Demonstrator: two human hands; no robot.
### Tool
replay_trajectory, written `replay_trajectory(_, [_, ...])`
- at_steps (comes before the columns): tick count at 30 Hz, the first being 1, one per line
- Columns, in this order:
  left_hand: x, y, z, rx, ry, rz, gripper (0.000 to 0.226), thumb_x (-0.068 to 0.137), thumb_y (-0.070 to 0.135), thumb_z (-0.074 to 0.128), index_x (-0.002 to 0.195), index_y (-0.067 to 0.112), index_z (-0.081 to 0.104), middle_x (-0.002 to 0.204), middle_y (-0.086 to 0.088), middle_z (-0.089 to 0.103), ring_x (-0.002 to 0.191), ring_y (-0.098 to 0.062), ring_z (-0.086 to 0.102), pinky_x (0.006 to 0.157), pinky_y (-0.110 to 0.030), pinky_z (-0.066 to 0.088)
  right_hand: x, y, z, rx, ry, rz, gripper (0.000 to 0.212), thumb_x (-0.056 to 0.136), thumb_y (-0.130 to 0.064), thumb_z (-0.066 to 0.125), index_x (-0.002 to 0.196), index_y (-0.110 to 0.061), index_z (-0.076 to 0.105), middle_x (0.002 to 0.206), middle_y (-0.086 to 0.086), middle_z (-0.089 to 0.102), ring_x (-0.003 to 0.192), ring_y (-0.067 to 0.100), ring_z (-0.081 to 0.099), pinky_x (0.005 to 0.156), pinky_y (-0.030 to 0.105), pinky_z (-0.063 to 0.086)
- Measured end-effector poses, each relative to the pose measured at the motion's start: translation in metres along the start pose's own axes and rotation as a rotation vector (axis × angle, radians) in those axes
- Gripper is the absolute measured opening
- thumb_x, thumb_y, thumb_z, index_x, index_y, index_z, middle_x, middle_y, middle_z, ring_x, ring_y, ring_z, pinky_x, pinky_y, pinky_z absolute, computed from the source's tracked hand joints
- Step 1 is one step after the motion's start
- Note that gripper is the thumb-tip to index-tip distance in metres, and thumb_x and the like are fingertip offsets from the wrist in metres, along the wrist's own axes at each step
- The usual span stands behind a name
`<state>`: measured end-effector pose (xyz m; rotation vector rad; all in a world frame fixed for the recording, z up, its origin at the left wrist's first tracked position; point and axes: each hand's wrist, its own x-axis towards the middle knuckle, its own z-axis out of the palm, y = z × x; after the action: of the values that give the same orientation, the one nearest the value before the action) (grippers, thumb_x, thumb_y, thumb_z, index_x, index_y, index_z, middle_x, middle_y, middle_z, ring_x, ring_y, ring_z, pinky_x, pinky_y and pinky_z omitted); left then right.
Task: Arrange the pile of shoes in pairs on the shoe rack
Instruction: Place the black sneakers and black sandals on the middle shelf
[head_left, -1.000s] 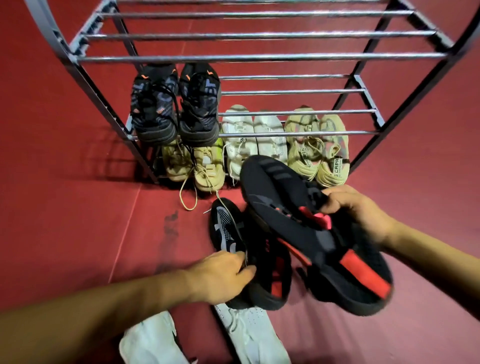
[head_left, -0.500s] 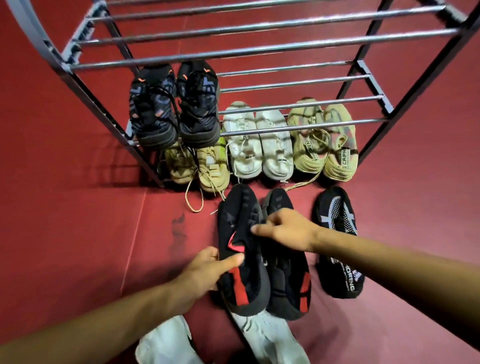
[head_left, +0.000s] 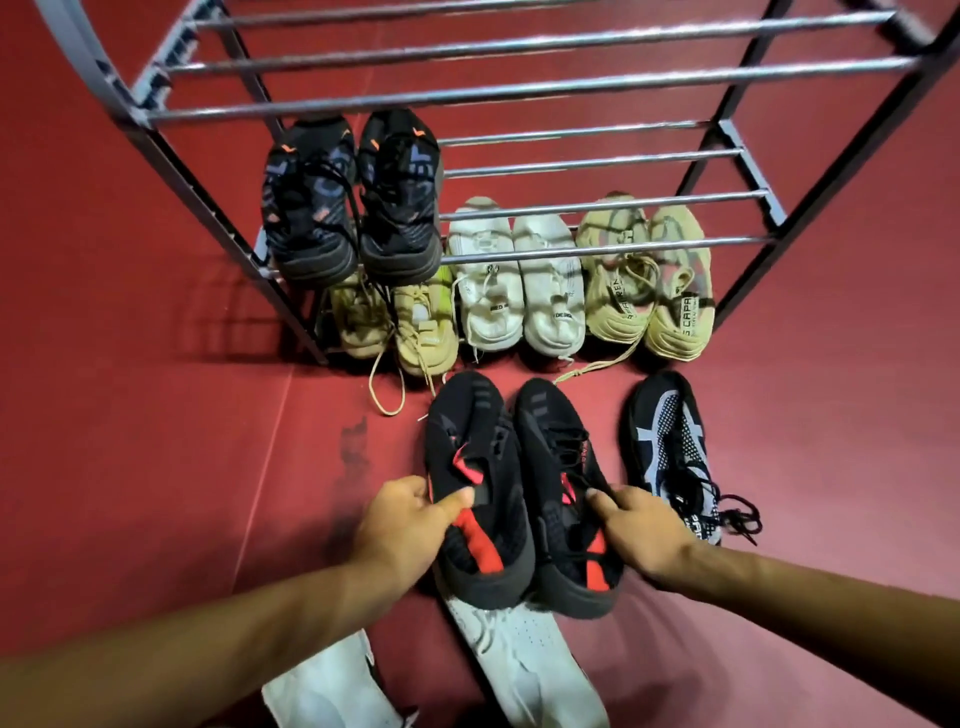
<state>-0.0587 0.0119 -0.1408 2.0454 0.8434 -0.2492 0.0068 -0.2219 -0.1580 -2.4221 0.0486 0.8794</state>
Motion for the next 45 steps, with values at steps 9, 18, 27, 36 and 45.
replay_trajectory(9, [-0.064,0.043,-0.032,-0.355,-0.148,0.313,0.023,0.059,0.032,0.08,0.082,0.026,0.08,0.071,0.005,0.071,0.062,-0.01,0.061,0.062,-0.026,0.049,-0.05,0.006,-0.077,0.22,0.066,-0.31,0.048,0.093,-0.013,0.066,0.059,-0.005,0.034,0.052,-0.005,0.03,0.049,0.011,0.03,0.048,0.032,0.027])
replay_trajectory(18, [-0.031,0.16,-0.06,-0.559,-0.097,0.412,0.013,0.078,0.015,0.078,0.076,0.003,0.077,0.074,-0.013,0.075,0.069,-0.018,0.06,0.071,-0.034,0.048,-0.06,-0.064,-0.184,0.631,0.29,-0.509,0.06,0.073,-0.027,0.069,0.068,0.023,0.038,0.072,0.014,0.039,0.062,0.023,0.029,0.05,0.047,0.012])
replay_trajectory(27, [0.065,0.23,-0.043,-0.233,0.197,0.358,0.049,0.08,0.028,0.069,0.042,0.015,0.041,0.048,-0.002,0.038,0.052,-0.025,0.032,0.048,-0.036,0.029,0.053,-0.117,-0.221,0.3,0.476,-0.467,0.042,0.088,-0.024,0.059,0.053,-0.017,0.039,0.043,-0.009,0.029,0.041,0.007,0.023,0.041,0.027,0.019])
replay_trajectory(36, [0.104,0.228,-0.01,-0.213,0.287,0.254,0.038,0.098,0.038,0.05,0.111,0.005,0.066,0.113,-0.017,0.069,0.107,-0.039,0.062,0.08,-0.04,0.047,0.08,-0.086,-0.192,0.678,0.387,-0.385,0.038,0.087,-0.05,0.063,0.101,-0.017,0.051,0.097,0.004,0.063,0.081,0.02,0.061,0.066,0.038,0.05])
replay_trajectory(45, [0.073,0.178,-0.016,0.175,0.083,0.742,0.096,0.063,0.072,0.073,0.146,0.038,0.04,0.145,0.002,0.048,0.134,-0.014,0.045,0.111,-0.034,0.038,0.058,-0.092,-0.182,-0.065,0.538,-0.639,0.087,0.059,-0.066,0.082,0.134,-0.028,0.056,0.127,-0.002,0.062,0.121,0.017,0.055,0.1,0.026,0.043])
